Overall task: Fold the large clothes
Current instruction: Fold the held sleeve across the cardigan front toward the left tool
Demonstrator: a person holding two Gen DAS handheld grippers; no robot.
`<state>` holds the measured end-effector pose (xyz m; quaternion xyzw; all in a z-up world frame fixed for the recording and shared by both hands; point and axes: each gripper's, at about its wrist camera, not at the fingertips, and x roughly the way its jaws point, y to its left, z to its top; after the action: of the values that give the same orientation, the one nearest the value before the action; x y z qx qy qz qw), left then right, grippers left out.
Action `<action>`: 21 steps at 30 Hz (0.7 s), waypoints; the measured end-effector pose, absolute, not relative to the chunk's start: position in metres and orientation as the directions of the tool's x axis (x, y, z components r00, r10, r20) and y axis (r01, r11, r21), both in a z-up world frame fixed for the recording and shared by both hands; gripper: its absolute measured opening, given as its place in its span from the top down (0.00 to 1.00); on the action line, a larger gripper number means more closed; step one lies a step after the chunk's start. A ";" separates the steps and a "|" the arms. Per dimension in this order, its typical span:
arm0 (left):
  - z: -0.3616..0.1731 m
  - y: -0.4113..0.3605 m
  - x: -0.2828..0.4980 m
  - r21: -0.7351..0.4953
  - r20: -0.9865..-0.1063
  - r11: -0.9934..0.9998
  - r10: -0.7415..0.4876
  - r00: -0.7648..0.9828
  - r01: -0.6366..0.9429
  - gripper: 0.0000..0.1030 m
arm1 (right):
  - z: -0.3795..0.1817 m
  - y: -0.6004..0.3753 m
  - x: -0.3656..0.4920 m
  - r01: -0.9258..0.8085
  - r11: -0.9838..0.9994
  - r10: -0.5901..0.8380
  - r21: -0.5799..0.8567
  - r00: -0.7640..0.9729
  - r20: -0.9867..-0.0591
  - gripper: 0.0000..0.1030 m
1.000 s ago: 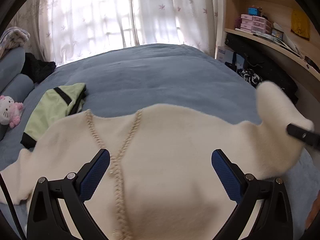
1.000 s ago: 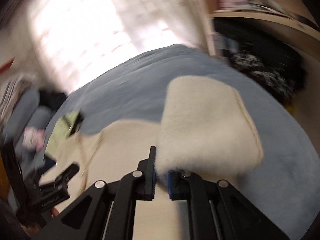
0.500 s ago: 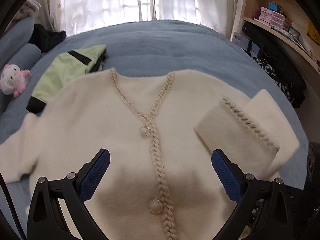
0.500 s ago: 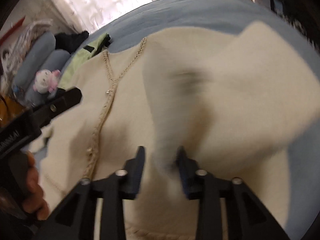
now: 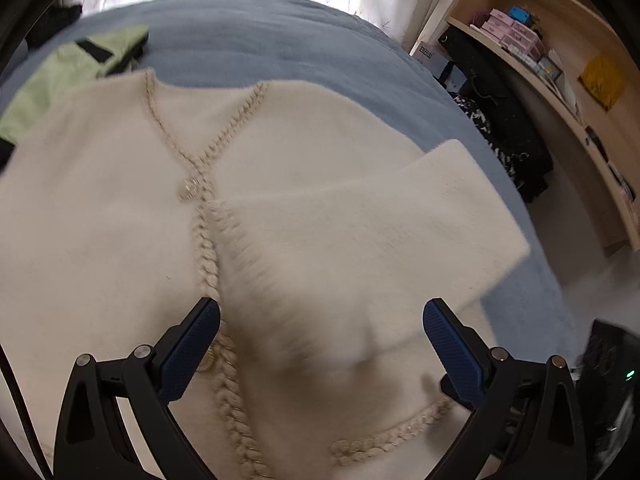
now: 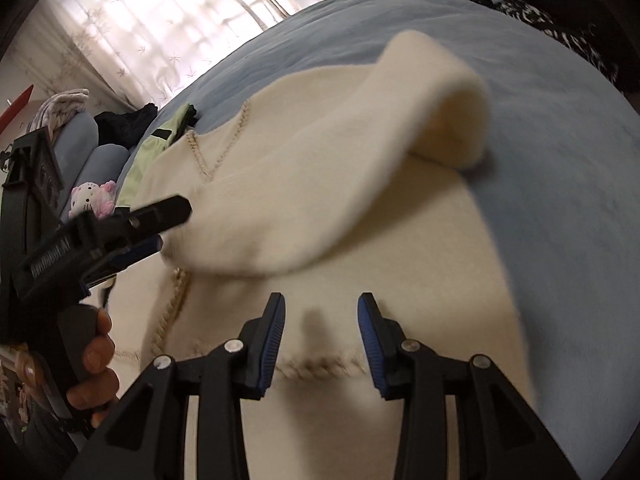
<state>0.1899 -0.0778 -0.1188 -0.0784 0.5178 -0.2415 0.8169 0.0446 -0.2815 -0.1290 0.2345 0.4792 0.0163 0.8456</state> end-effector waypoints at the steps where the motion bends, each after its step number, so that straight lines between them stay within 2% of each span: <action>1: -0.122 -0.078 0.191 -0.403 -0.802 0.862 -0.494 0.335 0.308 0.02 | -0.133 -0.279 0.044 0.204 0.888 0.251 0.411 0.534 -0.807 0.63; 10: -0.154 -0.065 0.214 -0.497 -0.809 0.844 -0.535 0.245 0.202 0.02 | -0.143 -0.276 0.042 0.208 0.890 0.239 0.405 0.544 -0.804 0.63; 13: -0.156 -0.066 0.216 -0.497 -0.810 0.843 -0.536 0.240 0.206 0.12 | -0.144 -0.274 0.039 0.204 0.898 0.224 0.390 0.550 -0.804 0.63; 14: -0.156 -0.068 0.217 -0.486 -0.813 0.847 -0.528 0.244 0.214 0.22 | -0.144 -0.275 0.037 0.204 0.900 0.221 0.386 0.550 -0.805 0.63; 15: -0.156 -0.070 0.217 -0.482 -0.812 0.847 -0.528 0.247 0.226 0.40 | -0.143 -0.275 0.037 0.204 0.902 0.216 0.380 0.549 -0.807 0.63; 16: -0.156 -0.074 0.218 -0.471 -0.819 0.849 -0.521 0.238 0.238 0.47 | -0.143 -0.274 0.037 0.205 0.904 0.212 0.375 0.548 -0.810 0.63; 18: -0.159 -0.082 0.221 -0.443 -0.840 0.861 -0.496 0.221 0.250 0.81 | -0.143 -0.275 0.037 0.206 0.905 0.209 0.371 0.545 -0.812 0.63; 21: -0.154 -0.091 0.220 -0.403 -0.848 0.871 -0.471 0.242 0.281 0.85 | -0.142 -0.276 0.037 0.206 0.906 0.210 0.370 0.542 -0.814 0.63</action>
<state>0.2201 -0.0910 -0.1544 -0.0836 0.5668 -0.2399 0.7837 0.0365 -0.2759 -0.1422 0.2171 0.4787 0.0010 0.8507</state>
